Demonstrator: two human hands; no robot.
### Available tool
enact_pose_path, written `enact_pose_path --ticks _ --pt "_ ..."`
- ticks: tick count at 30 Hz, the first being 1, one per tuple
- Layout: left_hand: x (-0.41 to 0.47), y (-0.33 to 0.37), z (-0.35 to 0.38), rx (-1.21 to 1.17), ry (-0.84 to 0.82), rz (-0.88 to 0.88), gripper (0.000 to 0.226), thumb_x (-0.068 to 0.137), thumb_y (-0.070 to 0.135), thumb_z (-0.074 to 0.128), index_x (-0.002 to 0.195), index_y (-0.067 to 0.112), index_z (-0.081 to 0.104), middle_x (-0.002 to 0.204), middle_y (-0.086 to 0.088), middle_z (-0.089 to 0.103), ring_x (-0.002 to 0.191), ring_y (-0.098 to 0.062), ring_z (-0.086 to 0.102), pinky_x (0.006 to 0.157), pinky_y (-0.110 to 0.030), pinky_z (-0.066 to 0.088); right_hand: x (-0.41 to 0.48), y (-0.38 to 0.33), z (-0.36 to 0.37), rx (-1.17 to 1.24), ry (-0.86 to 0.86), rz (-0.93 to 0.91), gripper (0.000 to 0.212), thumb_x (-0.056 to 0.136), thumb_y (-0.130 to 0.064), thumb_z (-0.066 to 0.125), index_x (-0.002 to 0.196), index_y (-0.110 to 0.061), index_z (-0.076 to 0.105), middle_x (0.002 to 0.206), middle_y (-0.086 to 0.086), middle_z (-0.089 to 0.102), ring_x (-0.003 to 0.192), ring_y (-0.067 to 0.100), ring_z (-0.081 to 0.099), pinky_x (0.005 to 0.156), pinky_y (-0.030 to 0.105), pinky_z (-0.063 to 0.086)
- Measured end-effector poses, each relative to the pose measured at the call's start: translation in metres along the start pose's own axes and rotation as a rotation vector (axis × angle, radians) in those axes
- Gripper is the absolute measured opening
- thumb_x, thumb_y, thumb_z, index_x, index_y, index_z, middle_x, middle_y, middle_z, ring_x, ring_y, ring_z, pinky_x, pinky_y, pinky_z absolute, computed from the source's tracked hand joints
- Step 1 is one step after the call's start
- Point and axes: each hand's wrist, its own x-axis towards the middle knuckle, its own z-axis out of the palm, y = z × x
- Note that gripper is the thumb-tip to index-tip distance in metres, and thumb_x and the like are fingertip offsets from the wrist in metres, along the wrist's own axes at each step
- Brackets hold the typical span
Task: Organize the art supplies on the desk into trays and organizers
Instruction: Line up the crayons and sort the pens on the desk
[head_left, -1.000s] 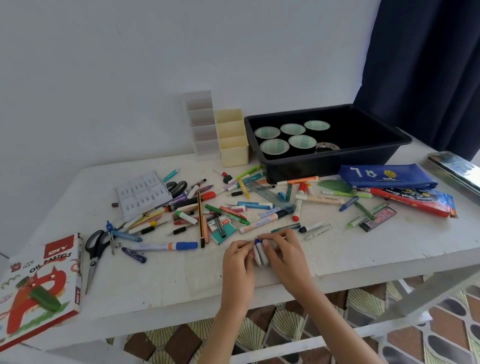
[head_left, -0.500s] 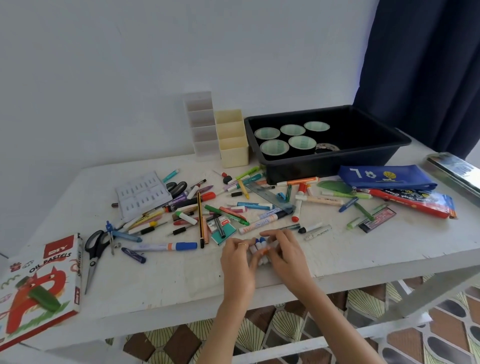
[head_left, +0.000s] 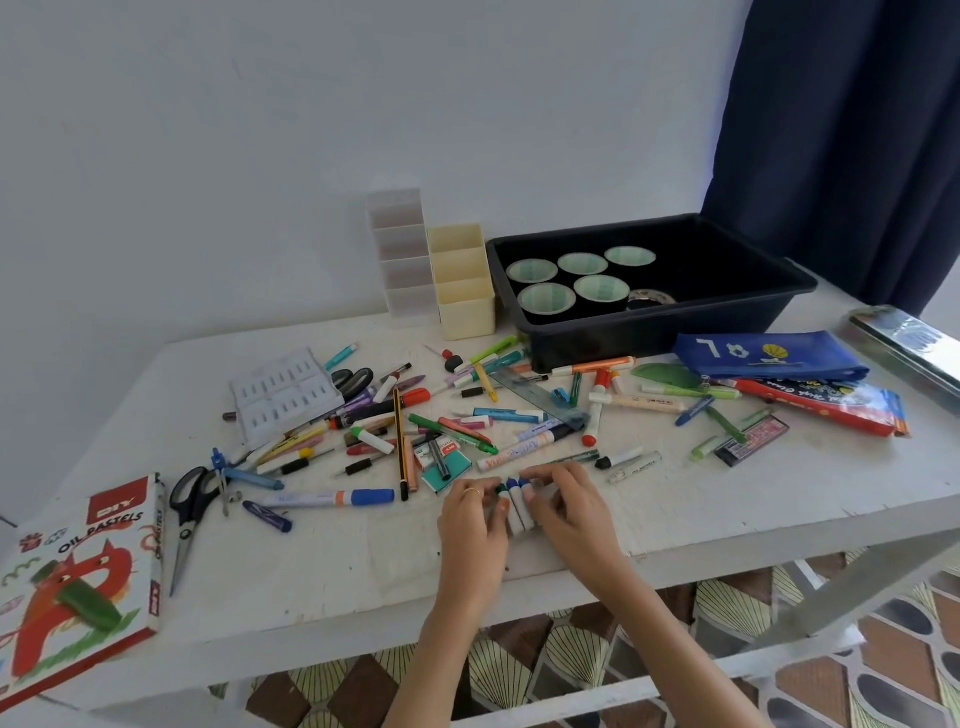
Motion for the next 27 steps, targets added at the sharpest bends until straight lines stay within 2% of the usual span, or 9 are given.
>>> enact_pose_path --ticks 5,9,12,14,16,18,20,23,27 --pt "0.002 0.001 -0.001 -0.006 0.004 0.016 0.026 0.092 0.018 0.054 0.118 0.015 0.056 0.116 0.002 0.05 0.111 -0.012 0.05 0.097 -0.024 0.043 0.001 -0.001 0.0 -0.053 -0.003 0.0 0.024 0.087 -0.02 0.063 0.111 -0.021 0.057 0.099 -0.013 0.047 0.075 -0.001 0.047 0.066 0.009 0.038" --pt "0.0 0.006 -0.005 0.0 0.038 0.07 0.026 0.095 0.019 0.049 0.12 0.013 0.057 0.117 0.001 0.052 0.112 -0.012 0.05 0.098 -0.026 0.042 0.002 -0.009 -0.011 0.006 0.051 0.071 0.016 0.094 -0.014 0.051 0.108 -0.014 0.058 0.103 -0.003 0.051 0.081 0.003 0.051 0.071 0.011 0.043" --pt "-0.002 0.014 -0.014 -0.042 0.121 0.134 0.024 0.096 0.014 0.046 0.116 0.011 0.058 0.109 0.001 0.055 0.098 -0.003 0.053 0.083 -0.01 0.043 0.01 -0.001 -0.036 -0.281 0.203 -0.002 0.027 0.088 0.003 0.051 0.111 -0.006 0.059 0.105 0.002 0.053 0.091 0.014 0.049 0.081 0.026 0.047" --pt "-0.002 0.016 -0.019 -0.093 0.152 0.137 0.021 0.096 0.011 0.047 0.111 0.012 0.06 0.104 0.002 0.056 0.091 0.005 0.052 0.076 -0.004 0.04 0.017 0.008 -0.054 -0.523 0.145 0.044 0.037 0.085 0.002 0.051 0.121 -0.004 0.056 0.114 0.007 0.053 0.103 0.021 0.045 0.09 0.034 0.045" --pt "0.001 0.013 -0.023 -0.104 0.192 0.138 0.02 0.095 0.008 0.048 0.108 0.013 0.062 0.103 0.004 0.059 0.093 0.004 0.053 0.077 -0.002 0.039 0.021 0.017 -0.061 -0.666 0.056 0.09 0.035 0.089 -0.008 0.051 0.124 -0.004 0.055 0.122 0.009 0.053 0.11 0.026 0.042 0.094 0.035 0.042" --pt "0.003 0.008 -0.027 -0.108 0.236 0.12 0.02 0.093 0.005 0.05 0.104 0.016 0.063 0.102 0.006 0.059 0.095 -0.003 0.056 0.079 -0.006 0.042 0.02 0.02 -0.062 -0.698 0.033 0.055 0.028 0.091 -0.011 0.051 0.116 -0.002 0.06 0.116 0.01 0.056 0.105 0.027 0.045 0.09 0.035 0.044" --pt "0.003 0.003 -0.032 -0.111 0.268 0.086 0.021 0.092 0.003 0.051 0.104 0.015 0.063 0.103 0.006 0.061 0.099 -0.006 0.056 0.087 -0.017 0.046 0.02 0.021 -0.06 -0.741 0.029 -0.012 0.021 0.087 -0.007 0.056 0.106 -0.003 0.065 0.105 0.01 0.06 0.096 0.027 0.05 0.082 0.038 0.048" --pt "0.001 -0.008 -0.039 -0.058 0.295 0.067 0.022 0.089 0.001 0.053 0.103 0.013 0.066 0.106 0.002 0.062 0.104 -0.011 0.056 0.094 -0.031 0.047 0.021 0.02 -0.058 -0.787 -0.005 -0.067 0.021 0.083 -0.005 0.061 0.103 -0.008 0.067 0.1 0.006 0.063 0.092 0.026 0.053 0.076 0.037 0.048" --pt "-0.005 -0.017 -0.044 0.134 0.27 0.179 0.019 0.086 0.006 0.06 0.102 0.013 0.068 0.105 0.001 0.065 0.104 -0.009 0.053 0.09 -0.024 0.039 0.019 0.004 -0.055 -0.59 0.142 -0.21 0.022 0.074 -0.001 0.073 0.095 -0.007 0.067 0.091 0.004 0.064 0.084 0.022 0.058 0.068 0.032 0.051"
